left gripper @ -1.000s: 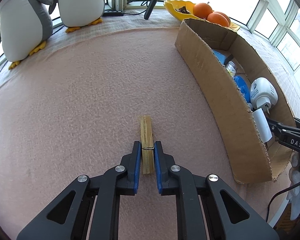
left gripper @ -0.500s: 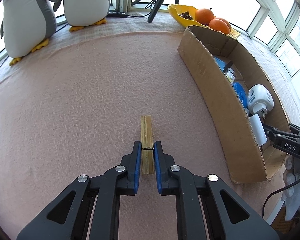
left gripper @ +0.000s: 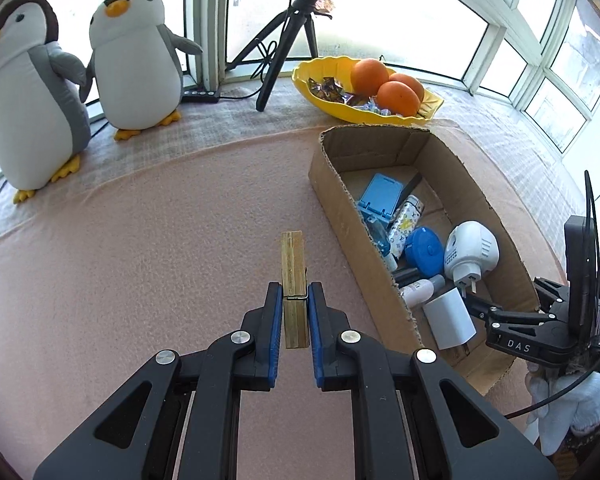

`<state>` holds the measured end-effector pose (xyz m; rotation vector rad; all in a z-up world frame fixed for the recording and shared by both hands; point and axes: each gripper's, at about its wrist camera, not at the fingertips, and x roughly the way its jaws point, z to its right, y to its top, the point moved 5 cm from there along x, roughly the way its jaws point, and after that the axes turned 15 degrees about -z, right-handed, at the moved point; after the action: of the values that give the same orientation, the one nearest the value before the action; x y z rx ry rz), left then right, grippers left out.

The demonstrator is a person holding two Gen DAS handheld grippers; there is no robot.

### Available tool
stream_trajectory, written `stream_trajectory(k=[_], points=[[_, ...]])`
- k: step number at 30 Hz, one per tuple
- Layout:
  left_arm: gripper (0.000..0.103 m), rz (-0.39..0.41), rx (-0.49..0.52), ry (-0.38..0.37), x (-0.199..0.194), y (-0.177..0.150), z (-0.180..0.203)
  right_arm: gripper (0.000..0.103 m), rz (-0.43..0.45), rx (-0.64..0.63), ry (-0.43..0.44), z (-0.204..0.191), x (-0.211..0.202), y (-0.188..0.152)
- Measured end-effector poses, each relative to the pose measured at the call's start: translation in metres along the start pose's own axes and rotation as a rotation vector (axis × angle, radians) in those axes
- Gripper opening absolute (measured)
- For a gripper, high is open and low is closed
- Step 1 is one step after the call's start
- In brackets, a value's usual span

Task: Organize rigid objects
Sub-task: 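Carry the wooden clothespin into the box and open the left tool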

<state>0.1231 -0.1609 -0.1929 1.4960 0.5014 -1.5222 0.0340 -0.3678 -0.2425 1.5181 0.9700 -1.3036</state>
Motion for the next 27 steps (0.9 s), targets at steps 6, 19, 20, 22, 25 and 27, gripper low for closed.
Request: stream_trajectory(k=[6,19,20,22,25,27], points=[[0.012,0.017,0.079,-0.003,0.002,0.026,0.036,0.059,0.000,0.000,0.000,0.000,0.000,0.000],[0.012,-0.028,0.132,-0.021,0.036,0.060,0.081,0.059,-0.001,0.002,0.007,0.001,0.001,0.000],[0.012,-0.033,0.131,-0.021,0.039,0.062,0.082,0.059,-0.002,0.002,0.008,0.002,0.001,0.001],[0.012,-0.039,0.129,-0.020,0.042,0.063,0.084,0.059,-0.002,0.002,0.010,0.002,0.001,0.001],[0.012,-0.045,0.127,-0.023,0.046,0.066,0.086,0.059,-0.002,0.002,0.011,0.002,0.001,0.001],[0.012,-0.046,0.125,-0.027,0.047,0.067,0.088,0.059,-0.002,0.002,0.010,0.002,0.001,0.001]])
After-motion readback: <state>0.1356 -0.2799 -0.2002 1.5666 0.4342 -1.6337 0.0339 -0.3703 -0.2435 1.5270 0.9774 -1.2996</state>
